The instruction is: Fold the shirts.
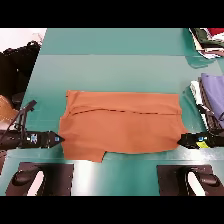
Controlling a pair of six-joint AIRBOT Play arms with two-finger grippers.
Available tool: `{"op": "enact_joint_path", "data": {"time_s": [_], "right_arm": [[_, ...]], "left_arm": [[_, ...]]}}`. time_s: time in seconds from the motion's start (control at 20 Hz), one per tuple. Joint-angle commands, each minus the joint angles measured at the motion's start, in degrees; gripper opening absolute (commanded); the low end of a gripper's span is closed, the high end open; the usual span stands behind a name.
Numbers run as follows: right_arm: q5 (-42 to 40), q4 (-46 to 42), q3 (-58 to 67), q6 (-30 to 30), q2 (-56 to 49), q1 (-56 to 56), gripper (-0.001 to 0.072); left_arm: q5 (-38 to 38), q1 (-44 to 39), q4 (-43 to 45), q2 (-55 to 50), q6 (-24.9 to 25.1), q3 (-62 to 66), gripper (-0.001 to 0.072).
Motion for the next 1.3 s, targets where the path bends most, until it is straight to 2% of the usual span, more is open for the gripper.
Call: {"op": "enact_joint_path", "data": {"time_s": [0.0,0.25,0.4,0.55,0.7,0.75,0.8,0.85,0.95,1.0,1.1,1.15,1.2,1.25], "right_arm": [[-3.1,-0.4,3.4,0.9,-4.4,0.1,0.0013],[-12.0,-0.3,17.5,-0.7,-24.9,0.1,0.0014],[-12.9,1.1,27.0,-0.8,-37.0,0.0,0.0014],[-14.6,4.9,35.0,-1.3,-46.6,0.0,0.0015],[-16.3,7.6,41.6,-1.3,-53.3,0.0,0.0026],[-16.6,8.7,43.7,-1.7,-55.3,0.0,0.015],[-16.6,9.5,45.5,-1.8,-56.8,0.0,0.0263],[-15.9,10.5,47.2,-3.2,-58.1,-0.5,0.027],[-13.0,11.5,49.2,-6.6,-59.3,-2.0,0.0273],[-11.4,11.5,49.2,-8.2,-59.3,-2.9,0.0273],[-7.0,11.5,49.1,-10.5,-59.3,-5.9,0.0389],[-5.1,11.5,49.1,-11.4,-59.3,-7.6,0.0389],[-3.7,11.5,49.0,-11.8,-59.3,-9.5,0.039],[-2.9,11.5,48.6,-11.8,-59.3,-11.2,0.0446]], "left_arm": [[8.5,0.0,-1.1,-5.9,2.9,2.8,0.0024],[22.1,0.0,-3.0,-28.6,11.0,10.1,0.0024],[25.0,0.0,-4.9,-42.4,14.7,18.5,0.0025],[26.1,0.0,-5.7,-54.4,15.0,27.8,0.0026],[26.3,0.0,-5.9,-61.6,14.9,34.6,0.0029],[26.7,0.0,-6.0,-62.6,14.9,35.8,0.0187],[27.9,0.0,-6.2,-62.6,14.4,36.2,0.0488],[28.5,0.0,-6.7,-62.6,13.6,36.7,0.0581],[26.4,0.0,-7.9,-62.4,13.3,37.9,0.058],[24.3,0.0,-7.9,-62.4,13.3,38.7,0.0537],[20.7,0.0,-9.2,-62.3,13.5,39.5,0.021],[19.9,0.0,-10.1,-62.3,13.5,39.5,0.0101],[19.3,0.0,-10.9,-62.3,13.5,39.5,0.0026],[19.1,-0.4,-11.0,-62.3,13.5,39.5,0.0026]]}}
